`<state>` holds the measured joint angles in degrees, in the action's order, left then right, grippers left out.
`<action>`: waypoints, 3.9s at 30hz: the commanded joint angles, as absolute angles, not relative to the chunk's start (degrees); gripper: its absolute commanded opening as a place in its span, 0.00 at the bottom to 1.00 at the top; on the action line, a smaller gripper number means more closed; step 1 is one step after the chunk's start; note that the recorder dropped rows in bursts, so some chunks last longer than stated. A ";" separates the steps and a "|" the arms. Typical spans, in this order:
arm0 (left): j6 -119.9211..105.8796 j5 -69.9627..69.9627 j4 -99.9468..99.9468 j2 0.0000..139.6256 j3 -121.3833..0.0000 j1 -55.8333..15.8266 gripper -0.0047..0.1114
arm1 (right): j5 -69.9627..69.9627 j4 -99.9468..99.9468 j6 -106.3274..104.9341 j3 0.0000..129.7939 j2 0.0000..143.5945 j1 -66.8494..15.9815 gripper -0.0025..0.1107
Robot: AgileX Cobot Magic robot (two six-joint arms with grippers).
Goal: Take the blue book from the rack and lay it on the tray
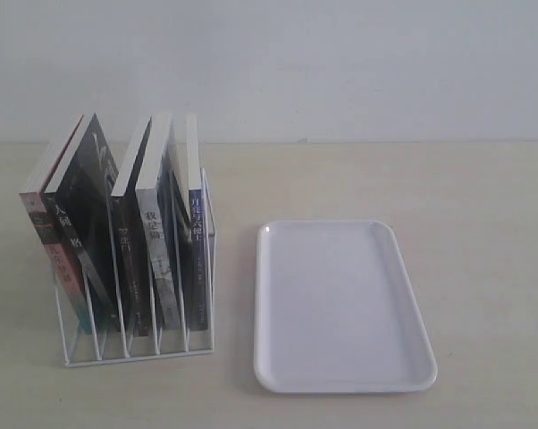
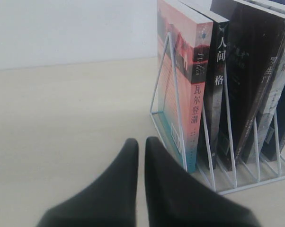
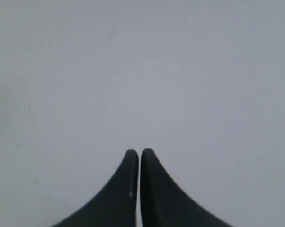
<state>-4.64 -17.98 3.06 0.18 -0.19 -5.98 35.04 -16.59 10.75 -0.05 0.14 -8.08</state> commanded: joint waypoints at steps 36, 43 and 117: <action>-4.26 -18.02 3.06 0.00 0.00 -5.78 0.08 | -46.49 7.20 0.69 50.06 59.05 -24.17 0.03; -4.26 -18.02 3.06 0.00 0.00 -5.78 0.08 | -53.67 -14.20 21.18 58.79 66.31 -48.65 0.03; -4.26 -18.02 3.06 0.00 0.00 -5.78 0.08 | -69.96 -4.77 25.19 137.07 131.54 -49.19 0.30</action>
